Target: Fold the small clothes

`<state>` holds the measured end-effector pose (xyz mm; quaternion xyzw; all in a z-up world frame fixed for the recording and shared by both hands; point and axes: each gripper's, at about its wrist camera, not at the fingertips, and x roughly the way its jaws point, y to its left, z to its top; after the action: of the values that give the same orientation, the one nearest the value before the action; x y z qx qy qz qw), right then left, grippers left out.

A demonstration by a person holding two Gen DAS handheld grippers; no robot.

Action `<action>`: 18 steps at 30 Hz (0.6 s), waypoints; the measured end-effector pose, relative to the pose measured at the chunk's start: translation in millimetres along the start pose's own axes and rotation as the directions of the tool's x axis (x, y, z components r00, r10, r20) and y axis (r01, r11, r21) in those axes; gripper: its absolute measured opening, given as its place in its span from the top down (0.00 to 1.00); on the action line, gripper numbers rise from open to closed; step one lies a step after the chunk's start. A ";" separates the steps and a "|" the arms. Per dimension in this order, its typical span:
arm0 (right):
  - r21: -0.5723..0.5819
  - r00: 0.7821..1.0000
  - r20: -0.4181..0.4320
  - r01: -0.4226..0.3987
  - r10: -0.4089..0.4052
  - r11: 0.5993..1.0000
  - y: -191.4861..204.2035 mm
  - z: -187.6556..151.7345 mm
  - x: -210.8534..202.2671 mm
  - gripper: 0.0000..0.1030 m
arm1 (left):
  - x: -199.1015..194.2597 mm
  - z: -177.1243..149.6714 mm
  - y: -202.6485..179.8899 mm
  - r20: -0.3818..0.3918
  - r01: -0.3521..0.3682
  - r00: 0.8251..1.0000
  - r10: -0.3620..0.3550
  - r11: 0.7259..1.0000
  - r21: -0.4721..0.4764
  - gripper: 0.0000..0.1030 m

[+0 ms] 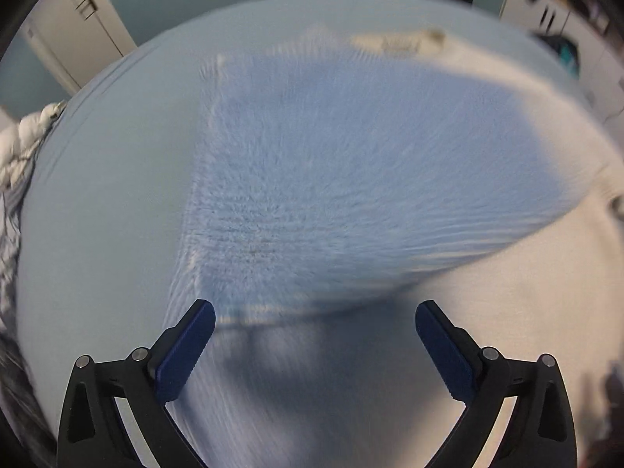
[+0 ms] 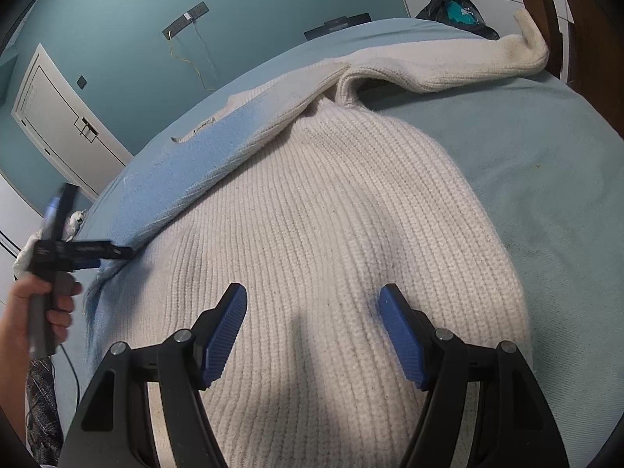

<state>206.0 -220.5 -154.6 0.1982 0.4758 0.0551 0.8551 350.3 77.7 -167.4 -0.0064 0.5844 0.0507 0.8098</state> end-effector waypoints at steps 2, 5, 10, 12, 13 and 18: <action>0.002 1.000 -0.001 0.001 -0.001 1.000 0.0 -0.2 -0.8 0.35 | -28.5 -14.0 -1.0 0.039 0.018 0.999 -0.017 0.999 -0.033 0.00; 0.006 1.000 0.002 0.000 0.000 1.000 -0.4 -0.3 -3.0 0.35 | -58.0 -41.8 -12.5 0.101 0.061 0.993 -0.053 0.995 -0.073 0.00; 0.010 1.000 -0.001 -0.004 0.004 1.000 -1.2 -0.1 -3.2 0.35 | -82.6 -89.8 -28.3 0.174 0.084 0.982 -0.070 0.994 -0.074 0.00; 0.012 1.000 -0.003 -0.004 0.004 1.000 -1.7 0.5 -3.0 0.35 | -81.3 -98.4 -41.0 0.205 0.034 0.978 -0.032 0.999 -0.006 0.00; 0.012 1.000 -0.004 -0.002 0.002 1.000 -1.7 0.8 -3.0 0.35 | -80.4 -103.0 -49.0 0.226 -0.003 0.974 -0.003 1.000 0.027 0.00; 0.009 1.000 -0.018 0.012 -0.012 1.000 -0.3 2.4 -0.7 0.35 | -79.5 -101.8 -60.0 0.243 0.016 0.970 -0.027 0.999 0.047 0.00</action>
<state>207.6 -221.6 -153.1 0.1988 0.4848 0.0495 0.8503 234.6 5.0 -127.3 0.0118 0.4815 0.0292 0.8759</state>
